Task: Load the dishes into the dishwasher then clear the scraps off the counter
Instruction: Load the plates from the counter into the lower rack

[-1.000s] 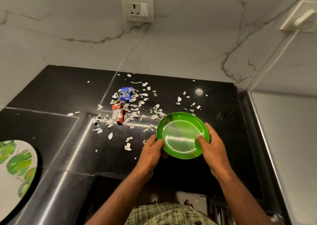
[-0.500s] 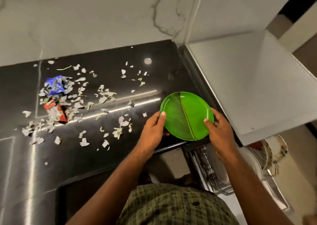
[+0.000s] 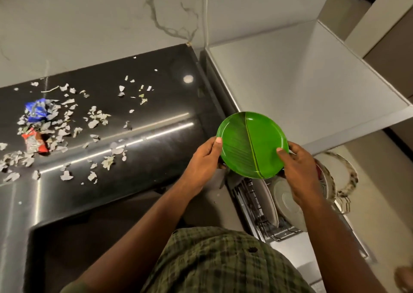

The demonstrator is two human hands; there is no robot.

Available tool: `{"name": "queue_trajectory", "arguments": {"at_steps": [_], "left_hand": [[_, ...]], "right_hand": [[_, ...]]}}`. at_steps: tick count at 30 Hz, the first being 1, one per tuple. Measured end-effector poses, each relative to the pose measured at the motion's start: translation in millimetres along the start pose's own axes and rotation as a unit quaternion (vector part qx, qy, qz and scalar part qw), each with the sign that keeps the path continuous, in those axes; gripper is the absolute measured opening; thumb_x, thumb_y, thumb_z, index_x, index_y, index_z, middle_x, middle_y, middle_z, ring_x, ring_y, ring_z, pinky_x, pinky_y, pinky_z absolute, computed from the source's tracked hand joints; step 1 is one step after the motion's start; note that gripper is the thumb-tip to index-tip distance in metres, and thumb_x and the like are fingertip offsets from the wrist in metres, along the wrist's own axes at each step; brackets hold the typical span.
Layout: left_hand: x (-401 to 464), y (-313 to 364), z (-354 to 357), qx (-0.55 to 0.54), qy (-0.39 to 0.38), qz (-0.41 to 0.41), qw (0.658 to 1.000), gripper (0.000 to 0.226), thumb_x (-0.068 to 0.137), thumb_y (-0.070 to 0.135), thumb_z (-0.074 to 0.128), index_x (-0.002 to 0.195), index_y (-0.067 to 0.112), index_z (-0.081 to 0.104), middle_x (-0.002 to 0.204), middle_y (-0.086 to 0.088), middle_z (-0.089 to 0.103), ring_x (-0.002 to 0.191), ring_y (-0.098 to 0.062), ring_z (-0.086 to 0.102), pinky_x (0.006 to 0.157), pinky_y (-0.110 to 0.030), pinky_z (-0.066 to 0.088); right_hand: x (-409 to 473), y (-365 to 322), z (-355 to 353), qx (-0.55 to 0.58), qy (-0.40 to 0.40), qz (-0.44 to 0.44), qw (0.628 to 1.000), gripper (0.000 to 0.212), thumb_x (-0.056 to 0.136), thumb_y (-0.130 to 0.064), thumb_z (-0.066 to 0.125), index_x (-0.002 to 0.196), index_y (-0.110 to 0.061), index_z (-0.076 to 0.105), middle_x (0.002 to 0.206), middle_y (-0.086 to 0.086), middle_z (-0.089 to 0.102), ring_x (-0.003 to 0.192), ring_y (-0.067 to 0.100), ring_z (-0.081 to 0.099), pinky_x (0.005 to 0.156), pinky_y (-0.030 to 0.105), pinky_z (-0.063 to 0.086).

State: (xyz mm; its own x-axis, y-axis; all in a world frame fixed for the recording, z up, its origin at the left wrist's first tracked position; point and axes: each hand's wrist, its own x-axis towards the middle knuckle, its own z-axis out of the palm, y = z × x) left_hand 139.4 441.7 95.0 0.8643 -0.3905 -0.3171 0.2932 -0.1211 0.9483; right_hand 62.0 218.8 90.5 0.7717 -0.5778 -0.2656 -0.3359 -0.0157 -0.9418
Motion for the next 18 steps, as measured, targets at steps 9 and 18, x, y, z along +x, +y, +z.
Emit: {"name": "queue_trajectory", "arguments": {"at_steps": [9,18], "left_hand": [[2,-1,140,0.122,-0.077,0.020,0.989,0.039,0.113,0.032,0.039,0.123,0.004,0.064,0.105,-0.022,0.071,0.077,-0.020,0.069,0.071,-0.035,0.062],[14,-31,245,0.222,-0.147,-0.023,0.964,0.030,0.112,0.029,0.044,0.127,0.007,0.060,0.094,-0.001,0.069,0.069,-0.004,0.069,0.065,-0.023,0.058]], "right_hand": [[20,33,-146,0.052,0.082,0.010,0.995,0.014,0.104,-0.020,0.063,0.102,-0.024,0.077,0.086,-0.012,0.077,0.081,0.007,0.070,0.067,0.028,0.058],[-3,115,-227,0.128,0.195,0.120,0.965,0.025,0.097,-0.024,0.067,0.121,-0.026,0.072,0.103,0.004,0.076,0.095,0.021,0.070,0.083,0.042,0.059]]}}
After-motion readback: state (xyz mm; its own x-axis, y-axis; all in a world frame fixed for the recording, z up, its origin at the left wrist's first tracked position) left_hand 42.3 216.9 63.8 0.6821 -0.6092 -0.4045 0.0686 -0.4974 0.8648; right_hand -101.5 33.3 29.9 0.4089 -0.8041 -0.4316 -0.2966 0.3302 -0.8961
